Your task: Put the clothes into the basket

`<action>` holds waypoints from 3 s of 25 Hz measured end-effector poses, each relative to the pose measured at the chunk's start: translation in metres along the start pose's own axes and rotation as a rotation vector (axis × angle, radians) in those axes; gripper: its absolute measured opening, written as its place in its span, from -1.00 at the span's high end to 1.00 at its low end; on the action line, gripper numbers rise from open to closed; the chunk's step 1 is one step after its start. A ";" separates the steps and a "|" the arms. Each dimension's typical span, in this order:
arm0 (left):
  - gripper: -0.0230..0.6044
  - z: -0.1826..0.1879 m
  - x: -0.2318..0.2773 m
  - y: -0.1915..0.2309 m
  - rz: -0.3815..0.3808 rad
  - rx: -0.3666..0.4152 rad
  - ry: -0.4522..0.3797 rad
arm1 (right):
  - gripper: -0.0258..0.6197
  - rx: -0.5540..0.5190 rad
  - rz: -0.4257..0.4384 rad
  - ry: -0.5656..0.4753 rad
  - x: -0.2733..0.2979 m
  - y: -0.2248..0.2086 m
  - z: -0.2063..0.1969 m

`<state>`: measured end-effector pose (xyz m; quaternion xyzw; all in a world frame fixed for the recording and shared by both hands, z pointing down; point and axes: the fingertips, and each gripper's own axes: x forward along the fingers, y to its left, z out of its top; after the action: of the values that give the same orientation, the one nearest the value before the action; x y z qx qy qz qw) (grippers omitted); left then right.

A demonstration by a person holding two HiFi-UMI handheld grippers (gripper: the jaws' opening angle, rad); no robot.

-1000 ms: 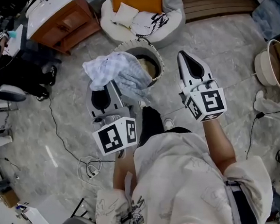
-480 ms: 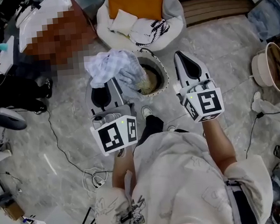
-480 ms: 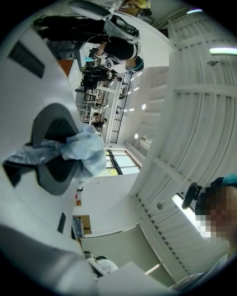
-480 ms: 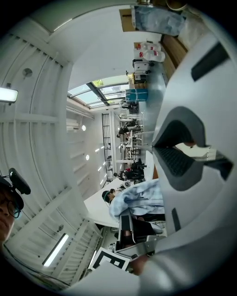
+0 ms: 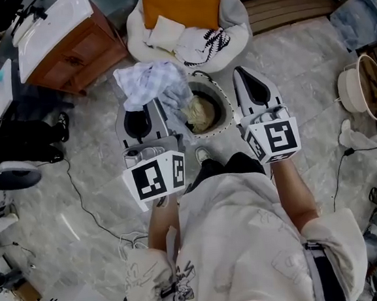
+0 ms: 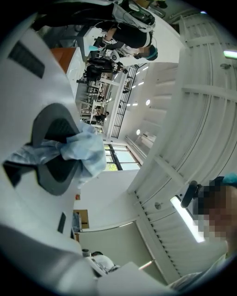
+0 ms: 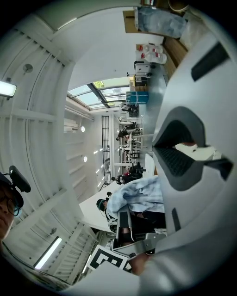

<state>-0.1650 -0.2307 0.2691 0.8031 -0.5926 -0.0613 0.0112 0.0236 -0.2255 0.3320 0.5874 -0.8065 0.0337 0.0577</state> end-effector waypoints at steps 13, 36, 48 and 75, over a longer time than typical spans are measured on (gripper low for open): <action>0.76 -0.009 0.080 -0.036 -0.024 0.015 0.014 | 0.96 0.026 0.004 0.000 0.048 -0.064 -0.005; 0.76 -0.085 0.118 -0.042 0.161 0.038 0.167 | 0.96 0.044 0.153 0.038 0.122 -0.128 -0.023; 0.76 -0.211 0.070 -0.015 0.215 0.003 0.405 | 0.96 -0.003 0.245 0.073 0.132 -0.083 -0.061; 0.73 -0.515 -0.033 0.002 0.224 -0.203 1.259 | 0.96 -0.067 0.322 0.159 0.129 -0.039 -0.107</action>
<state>-0.1187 -0.2275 0.7830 0.6138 -0.5442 0.3671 0.4387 0.0275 -0.3464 0.4549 0.4439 -0.8837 0.0619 0.1346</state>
